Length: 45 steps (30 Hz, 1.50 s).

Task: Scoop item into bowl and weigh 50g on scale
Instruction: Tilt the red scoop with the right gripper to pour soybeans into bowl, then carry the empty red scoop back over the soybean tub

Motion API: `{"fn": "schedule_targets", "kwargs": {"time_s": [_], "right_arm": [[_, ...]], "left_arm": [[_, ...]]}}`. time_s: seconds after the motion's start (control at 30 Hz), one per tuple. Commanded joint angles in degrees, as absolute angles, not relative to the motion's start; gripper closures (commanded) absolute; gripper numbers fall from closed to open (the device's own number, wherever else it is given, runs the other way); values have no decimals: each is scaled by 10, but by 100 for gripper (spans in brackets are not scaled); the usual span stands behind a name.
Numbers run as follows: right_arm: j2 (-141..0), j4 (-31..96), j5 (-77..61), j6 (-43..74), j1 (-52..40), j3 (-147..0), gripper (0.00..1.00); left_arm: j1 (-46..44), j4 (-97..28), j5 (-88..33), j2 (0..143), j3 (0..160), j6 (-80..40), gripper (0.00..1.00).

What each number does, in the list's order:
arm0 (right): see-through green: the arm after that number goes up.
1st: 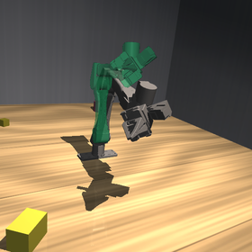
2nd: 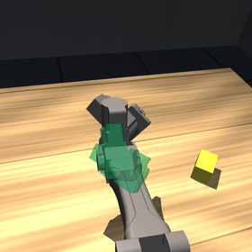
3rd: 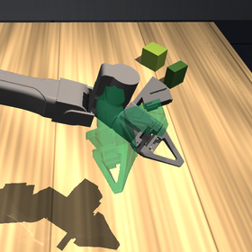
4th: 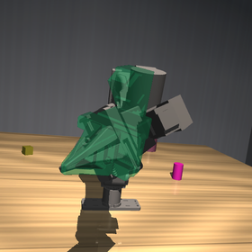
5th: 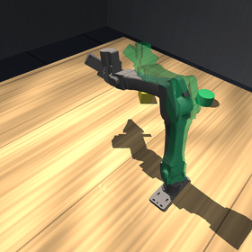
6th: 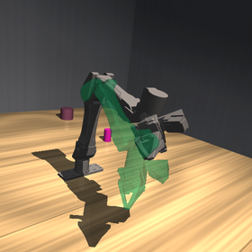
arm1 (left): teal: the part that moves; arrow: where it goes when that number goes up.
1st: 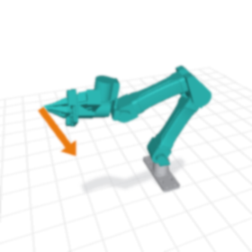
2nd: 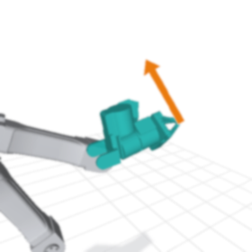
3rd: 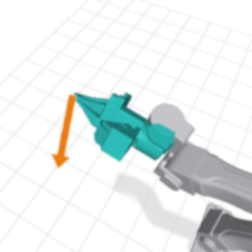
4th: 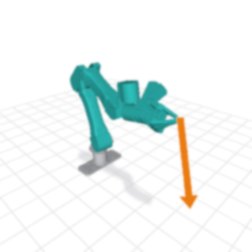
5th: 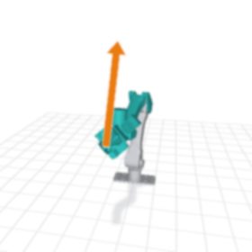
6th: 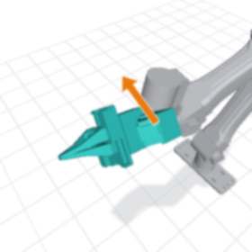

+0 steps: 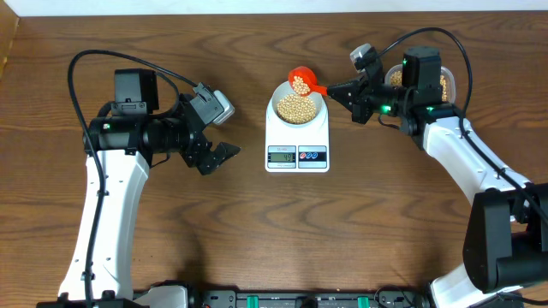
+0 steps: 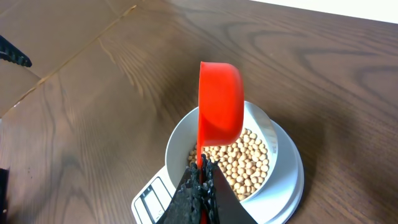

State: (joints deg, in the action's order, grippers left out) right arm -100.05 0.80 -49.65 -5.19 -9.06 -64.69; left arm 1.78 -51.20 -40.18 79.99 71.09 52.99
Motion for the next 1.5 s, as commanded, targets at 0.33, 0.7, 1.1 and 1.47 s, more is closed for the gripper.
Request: {"fn": "schedule_targets", "kwargs": {"time_s": [0.33,0.7,1.1,1.47], "right_arm": [[-1004,-36,-542,-9,-74,-648,99],[-1004,-28,-542,-9,-70,-648,99],[-1004,-69,-556,110,-56,-648,99],[-1004,-114,-570,202,5,-648,99]], "left_arm": [[18,-514,-407,794,721,540,2],[18,-514,-407,794,721,540,2],[18,-514,-407,794,721,540,2],[18,-514,-407,794,721,540,2]]}}
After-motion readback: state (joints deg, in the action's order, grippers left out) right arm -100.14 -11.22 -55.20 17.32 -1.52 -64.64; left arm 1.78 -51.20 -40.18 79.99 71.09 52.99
